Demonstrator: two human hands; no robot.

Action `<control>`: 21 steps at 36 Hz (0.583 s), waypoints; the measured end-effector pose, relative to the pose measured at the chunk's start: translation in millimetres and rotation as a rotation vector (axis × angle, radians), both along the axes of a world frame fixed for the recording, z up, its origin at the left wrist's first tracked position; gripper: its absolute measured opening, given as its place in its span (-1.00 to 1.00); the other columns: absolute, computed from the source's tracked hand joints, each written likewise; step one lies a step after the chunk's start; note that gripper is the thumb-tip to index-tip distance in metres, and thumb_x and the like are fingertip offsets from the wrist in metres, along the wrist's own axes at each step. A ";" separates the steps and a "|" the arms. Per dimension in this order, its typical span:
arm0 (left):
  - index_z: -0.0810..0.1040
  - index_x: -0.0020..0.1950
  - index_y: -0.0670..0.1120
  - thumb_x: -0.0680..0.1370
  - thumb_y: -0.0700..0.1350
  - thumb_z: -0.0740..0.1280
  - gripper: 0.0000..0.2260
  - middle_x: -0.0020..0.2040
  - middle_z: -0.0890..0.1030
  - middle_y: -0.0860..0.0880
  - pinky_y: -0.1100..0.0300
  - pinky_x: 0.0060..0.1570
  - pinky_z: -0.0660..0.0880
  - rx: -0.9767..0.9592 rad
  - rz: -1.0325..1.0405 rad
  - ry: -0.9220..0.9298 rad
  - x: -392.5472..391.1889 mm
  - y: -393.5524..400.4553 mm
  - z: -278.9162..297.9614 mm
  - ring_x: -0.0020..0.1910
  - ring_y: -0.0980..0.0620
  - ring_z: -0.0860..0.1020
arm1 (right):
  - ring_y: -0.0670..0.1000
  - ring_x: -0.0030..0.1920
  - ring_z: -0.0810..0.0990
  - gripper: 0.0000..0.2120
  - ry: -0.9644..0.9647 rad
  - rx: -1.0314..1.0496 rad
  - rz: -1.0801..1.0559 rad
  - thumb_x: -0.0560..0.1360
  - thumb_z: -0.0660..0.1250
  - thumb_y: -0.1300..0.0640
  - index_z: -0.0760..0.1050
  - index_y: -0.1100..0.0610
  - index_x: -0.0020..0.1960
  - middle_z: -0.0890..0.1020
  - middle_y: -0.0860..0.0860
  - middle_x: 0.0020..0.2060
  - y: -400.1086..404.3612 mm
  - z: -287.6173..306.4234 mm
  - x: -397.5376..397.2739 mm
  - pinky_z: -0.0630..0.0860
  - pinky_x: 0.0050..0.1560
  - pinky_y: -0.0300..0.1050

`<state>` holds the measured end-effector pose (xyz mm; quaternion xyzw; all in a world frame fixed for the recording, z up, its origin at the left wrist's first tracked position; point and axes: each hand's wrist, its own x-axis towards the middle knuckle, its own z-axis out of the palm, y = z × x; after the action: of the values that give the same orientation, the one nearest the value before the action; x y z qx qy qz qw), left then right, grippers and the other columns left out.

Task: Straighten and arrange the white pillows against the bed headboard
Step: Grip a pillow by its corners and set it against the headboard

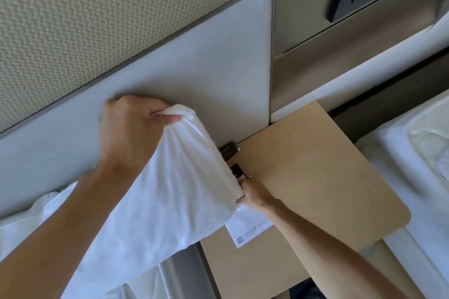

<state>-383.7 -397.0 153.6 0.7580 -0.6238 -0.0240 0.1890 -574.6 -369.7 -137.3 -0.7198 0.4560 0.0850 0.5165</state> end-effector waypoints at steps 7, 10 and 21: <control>0.61 -0.29 -0.11 0.40 0.20 0.34 -0.63 -0.50 0.43 -0.13 0.11 -0.36 0.41 -0.020 0.023 -0.071 -3.8 2.5 2.0 -0.37 -0.25 0.47 | 0.07 -0.16 0.51 -0.76 0.156 -0.287 0.105 0.48 0.42 -0.07 0.55 0.11 -0.11 0.49 -0.06 -0.21 6.0 8.4 -21.0 0.40 -0.10 -0.14; 0.61 -0.28 -0.14 0.41 0.17 0.36 -0.64 -0.49 0.50 -0.14 0.07 -0.36 0.47 -0.023 0.037 -0.059 -1.7 1.8 1.0 -0.36 -0.25 0.50 | 0.06 -0.18 0.50 -0.75 0.167 -0.275 0.053 0.47 0.43 -0.08 0.53 0.10 -0.17 0.56 -0.03 -0.20 10.1 8.4 -27.5 0.38 -0.12 -0.16; 0.68 -0.20 0.00 0.44 0.15 0.42 -0.77 -0.39 0.64 -0.04 -0.02 -0.18 0.55 0.061 0.132 0.015 -10.9 1.3 10.0 -0.25 -0.15 0.58 | 0.00 -0.22 0.35 -0.49 0.124 -0.177 -0.003 0.44 0.46 0.00 0.18 0.06 -0.46 0.32 -0.10 -0.48 15.8 1.2 -39.5 0.31 -0.02 -0.09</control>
<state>-394.6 -395.7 163.6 0.8025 -0.5702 -0.0360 0.1717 -614.2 -353.9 -136.1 -0.7553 0.4939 0.0878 0.4218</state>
